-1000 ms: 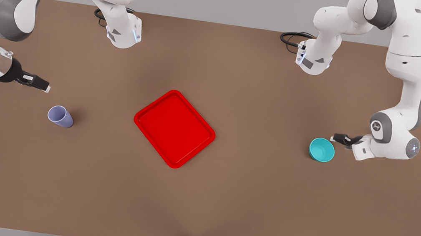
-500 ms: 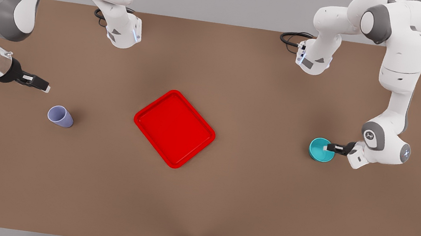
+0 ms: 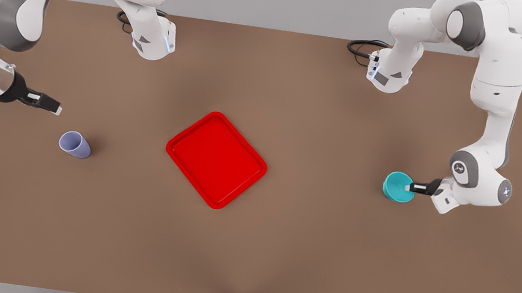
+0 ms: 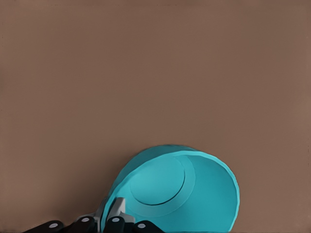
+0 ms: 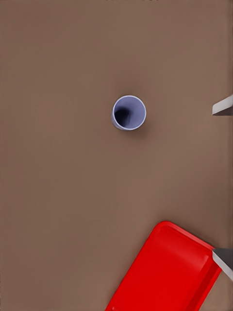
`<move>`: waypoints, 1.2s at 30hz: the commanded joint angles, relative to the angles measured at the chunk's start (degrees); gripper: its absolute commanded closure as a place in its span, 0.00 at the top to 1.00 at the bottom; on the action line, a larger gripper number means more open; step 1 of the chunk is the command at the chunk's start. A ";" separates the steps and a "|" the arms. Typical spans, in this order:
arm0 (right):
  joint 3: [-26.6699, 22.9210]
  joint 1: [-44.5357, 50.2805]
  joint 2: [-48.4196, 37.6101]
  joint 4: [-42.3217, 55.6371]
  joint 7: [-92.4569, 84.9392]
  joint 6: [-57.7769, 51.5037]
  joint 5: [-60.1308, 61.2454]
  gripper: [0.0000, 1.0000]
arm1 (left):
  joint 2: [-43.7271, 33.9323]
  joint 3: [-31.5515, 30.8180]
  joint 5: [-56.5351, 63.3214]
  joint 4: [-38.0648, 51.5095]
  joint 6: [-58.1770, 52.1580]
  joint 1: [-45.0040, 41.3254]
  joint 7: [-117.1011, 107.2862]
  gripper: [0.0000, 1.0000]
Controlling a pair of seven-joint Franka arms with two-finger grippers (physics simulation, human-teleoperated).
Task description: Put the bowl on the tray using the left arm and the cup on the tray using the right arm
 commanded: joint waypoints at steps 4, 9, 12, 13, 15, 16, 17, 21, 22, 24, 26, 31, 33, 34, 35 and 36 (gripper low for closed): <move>0.00 -0.13 0.00 -0.12 0.00 -0.37 0.00 1.00 | -4.27 0.01 -2.17 3.96 -1.31 -14.71 -24.03 0.21; 0.00 0.04 -0.09 0.14 0.09 -0.37 0.00 1.00 | 6.72 -0.08 3.54 28.56 -6.50 -37.04 -75.19 0.21; 0.09 0.22 -0.44 0.06 0.09 -0.54 -0.09 1.00 | 11.47 -0.69 2.75 37.18 -9.84 -43.55 -90.40 0.21; 0.09 0.31 -0.44 0.06 0.09 -0.54 -0.09 1.00 | 13.05 -2.54 2.83 39.46 -9.75 -44.08 -94.53 0.21; 0.09 0.22 -0.36 0.06 0.09 -0.63 -0.09 1.00 | 16.74 -3.69 2.75 42.81 -8.52 -45.66 -97.70 0.21; 0.09 0.22 -0.35 0.06 0.09 -0.63 -0.17 1.00 | 17.97 -4.03 2.75 43.07 -7.12 -45.83 -97.61 0.21; 0.09 0.13 -0.27 0.06 0.09 -0.98 -0.18 1.00 | 19.29 -5.18 2.75 43.16 -4.05 -45.83 -97.70 0.21; 0.09 0.39 -0.18 0.23 0.09 -0.63 -0.35 1.00 | 23.16 -5.18 1.96 43.07 2.99 -46.71 -97.52 0.21; 0.09 0.04 -0.09 0.06 0.09 -0.72 -0.35 1.00 | 24.12 -5.18 1.96 42.99 3.25 -46.71 -97.17 0.21; 0.09 0.04 0.00 0.14 0.09 -0.63 -0.35 1.00 | 25.97 -5.18 2.04 43.07 6.33 -46.62 -96.82 0.21; 0.00 0.04 0.00 0.06 0.09 -0.72 -0.35 1.00 | 26.67 -5.18 2.04 43.07 7.91 -46.62 -96.64 0.24; 0.09 0.04 0.17 0.58 0.09 -0.90 -0.44 1.00 | 26.85 -5.18 2.04 43.07 9.50 -46.19 -95.76 0.99; 0.00 0.04 0.87 1.20 0.00 -0.90 -0.44 1.00 | 25.79 -4.48 2.83 43.16 9.41 -45.83 -95.15 0.99; -0.08 -0.13 1.40 1.20 0.09 -0.90 -0.79 1.00 | 24.13 -4.74 5.99 43.07 8.36 -44.34 -95.15 0.99; -1.40 -0.05 1.67 1.46 -0.44 -1.16 -0.79 1.00 | 20.44 -4.39 8.81 43.07 3.62 -43.90 -95.15 0.99; -1.40 0.22 2.72 1.73 0.18 -1.42 -0.79 1.00 | 15.08 -3.60 12.85 43.07 -7.10 -43.81 -90.77 0.99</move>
